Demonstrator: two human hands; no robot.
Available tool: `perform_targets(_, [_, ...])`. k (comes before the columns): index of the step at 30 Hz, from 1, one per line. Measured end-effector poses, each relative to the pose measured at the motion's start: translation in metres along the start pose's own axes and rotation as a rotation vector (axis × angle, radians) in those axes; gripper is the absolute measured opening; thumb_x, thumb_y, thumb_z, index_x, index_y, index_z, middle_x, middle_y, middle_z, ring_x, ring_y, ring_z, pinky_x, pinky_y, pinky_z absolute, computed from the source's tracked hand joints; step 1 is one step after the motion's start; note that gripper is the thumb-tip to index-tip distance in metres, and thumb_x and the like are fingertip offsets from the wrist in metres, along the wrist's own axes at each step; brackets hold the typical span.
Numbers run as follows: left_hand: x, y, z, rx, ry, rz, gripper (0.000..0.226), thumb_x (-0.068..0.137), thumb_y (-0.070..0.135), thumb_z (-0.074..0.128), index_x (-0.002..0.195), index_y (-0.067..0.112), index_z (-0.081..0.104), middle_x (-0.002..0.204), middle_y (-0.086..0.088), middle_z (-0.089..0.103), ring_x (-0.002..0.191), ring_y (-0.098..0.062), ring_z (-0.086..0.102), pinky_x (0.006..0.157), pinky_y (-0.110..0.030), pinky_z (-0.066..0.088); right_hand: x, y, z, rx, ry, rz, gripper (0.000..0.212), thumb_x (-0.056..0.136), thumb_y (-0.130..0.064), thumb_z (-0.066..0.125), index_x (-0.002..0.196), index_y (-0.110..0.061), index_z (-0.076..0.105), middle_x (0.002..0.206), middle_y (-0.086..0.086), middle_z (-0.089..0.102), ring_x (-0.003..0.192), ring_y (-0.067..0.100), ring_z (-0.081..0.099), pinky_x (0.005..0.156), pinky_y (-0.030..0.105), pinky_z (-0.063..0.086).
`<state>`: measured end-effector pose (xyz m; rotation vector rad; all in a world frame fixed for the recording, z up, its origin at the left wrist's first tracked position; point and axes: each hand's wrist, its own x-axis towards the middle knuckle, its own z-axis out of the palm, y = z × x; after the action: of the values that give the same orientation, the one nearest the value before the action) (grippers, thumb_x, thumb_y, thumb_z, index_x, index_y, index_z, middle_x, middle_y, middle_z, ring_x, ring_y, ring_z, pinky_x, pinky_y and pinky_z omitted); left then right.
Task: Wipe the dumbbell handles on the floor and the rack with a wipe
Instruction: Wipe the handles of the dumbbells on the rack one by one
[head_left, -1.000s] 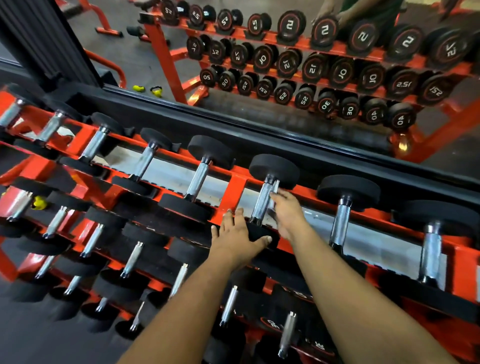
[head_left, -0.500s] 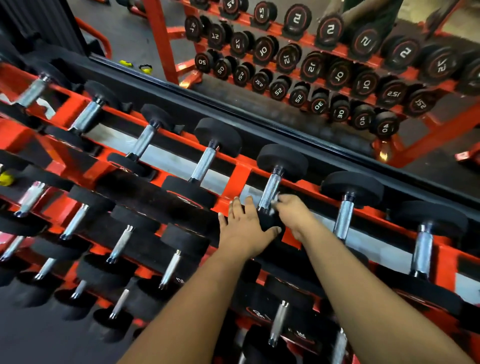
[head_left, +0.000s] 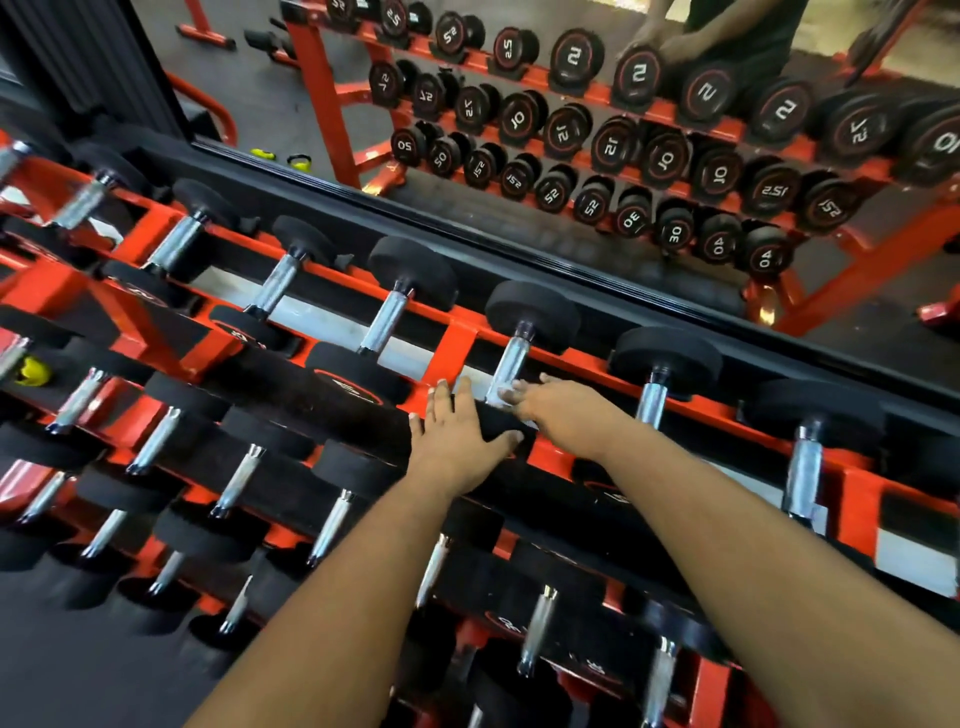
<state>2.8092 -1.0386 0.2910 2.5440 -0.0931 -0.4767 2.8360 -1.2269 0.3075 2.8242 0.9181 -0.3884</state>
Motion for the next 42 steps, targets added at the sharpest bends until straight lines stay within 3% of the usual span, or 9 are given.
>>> perform_targets(4, [-0.024, 0.013, 0.006, 0.025, 0.099, -0.015, 0.100, 0.095, 0.063, 0.053, 0.162, 0.018, -0.004, 0.170, -0.015, -0.005, 0.157, -0.029, -0.001, 0.126, -0.054, 0.001, -0.063, 0.013, 0.013, 0.100, 0.067, 0.153, 0.054, 0.098, -0.007, 0.046, 0.144, -0.035, 0.051, 0.153, -0.011, 0.046, 0.135, 0.019, 0.051, 0.104, 0.041, 0.048])
perform_targets(9, [-0.055, 0.050, 0.038, 0.043, 0.173, 0.013, 0.099, 0.095, 0.065, 0.050, 0.163, 0.014, -0.002, 0.166, -0.024, -0.016, 0.155, -0.035, -0.018, 0.125, -0.052, -0.005, -0.132, 0.049, 0.050, 0.536, 0.504, 0.411, 0.050, 0.096, -0.013, 0.051, 0.140, -0.037, 0.056, 0.146, -0.009, 0.055, 0.131, 0.018, 0.056, 0.105, 0.041, 0.050])
perform_targets(11, [-0.061, 0.072, 0.053, 0.038, 0.175, 0.037, 0.099, 0.095, 0.068, 0.047, 0.163, 0.014, -0.001, 0.165, -0.025, -0.018, 0.153, -0.035, -0.022, 0.124, -0.052, -0.007, -0.148, 0.061, 0.061, 0.518, 0.579, 0.520, 0.050, 0.093, -0.003, 0.055, 0.136, -0.029, 0.063, 0.143, -0.003, 0.059, 0.130, 0.019, 0.058, 0.105, 0.039, 0.049])
perform_targets(14, [-0.064, 0.101, 0.074, 0.029, 0.093, 0.099, 0.102, 0.094, 0.072, 0.045, 0.163, 0.015, -0.004, 0.167, -0.020, -0.017, 0.154, -0.030, -0.022, 0.123, -0.050, -0.009, -0.154, 0.066, 0.072, 0.331, 0.413, 0.390, 0.056, 0.089, 0.004, 0.056, 0.138, -0.024, 0.062, 0.147, 0.004, 0.054, 0.136, 0.026, 0.052, 0.109, 0.043, 0.046])
perform_targets(19, [-0.062, 0.138, 0.105, 0.014, -0.076, 0.114, 0.108, 0.091, 0.073, 0.049, 0.162, 0.015, -0.007, 0.169, -0.016, -0.011, 0.157, -0.027, -0.012, 0.126, -0.047, -0.003, -0.151, 0.084, 0.063, 0.114, 0.121, -0.032, 0.053, 0.101, -0.011, 0.042, 0.151, -0.029, 0.044, 0.162, -0.006, 0.033, 0.152, 0.017, 0.024, 0.123, 0.039, 0.015])
perform_targets(24, [-0.056, 0.148, 0.109, 0.041, -0.093, 0.034, 0.109, 0.092, 0.069, 0.053, 0.161, 0.011, -0.008, 0.168, -0.020, -0.010, 0.156, -0.031, -0.012, 0.127, -0.048, 0.002, -0.148, 0.097, 0.056, 0.025, 0.178, 0.239, 0.080, 0.093, 0.005, 0.036, 0.162, -0.028, 0.011, 0.169, -0.006, 0.003, 0.156, 0.016, 0.004, 0.125, 0.049, 0.011])
perform_targets(30, [-0.051, 0.153, 0.104, 0.157, -0.172, -0.018, 0.110, 0.090, 0.074, 0.048, 0.161, 0.013, -0.009, 0.168, -0.019, -0.011, 0.157, -0.031, -0.010, 0.126, -0.053, 0.001, -0.157, 0.090, 0.065, 0.136, 0.131, -0.085, 0.062, 0.100, -0.009, 0.039, 0.158, -0.031, 0.028, 0.165, -0.011, 0.020, 0.154, 0.011, 0.011, 0.127, 0.042, 0.006])
perform_targets(35, [-0.052, 0.156, 0.097, 0.169, -0.222, -0.034, 0.110, 0.091, 0.075, 0.047, 0.161, 0.014, -0.013, 0.168, -0.018, -0.015, 0.157, -0.031, -0.012, 0.126, -0.054, -0.001, -0.143, 0.086, 0.057, 0.096, 0.167, 0.341, 0.088, 0.091, 0.004, 0.040, 0.162, -0.024, -0.005, 0.168, -0.004, -0.014, 0.155, 0.019, -0.011, 0.126, 0.047, 0.008])
perform_targets(42, [-0.052, 0.156, 0.098, 0.179, -0.221, -0.025, 0.108, 0.091, 0.075, 0.046, 0.161, 0.016, -0.012, 0.168, -0.019, -0.015, 0.156, -0.032, -0.012, 0.126, -0.054, -0.003, -0.150, 0.076, 0.062, 0.121, 0.146, 0.286, 0.082, 0.096, -0.006, 0.045, 0.162, -0.026, 0.001, 0.168, -0.007, -0.010, 0.155, 0.014, -0.009, 0.126, 0.046, 0.011])
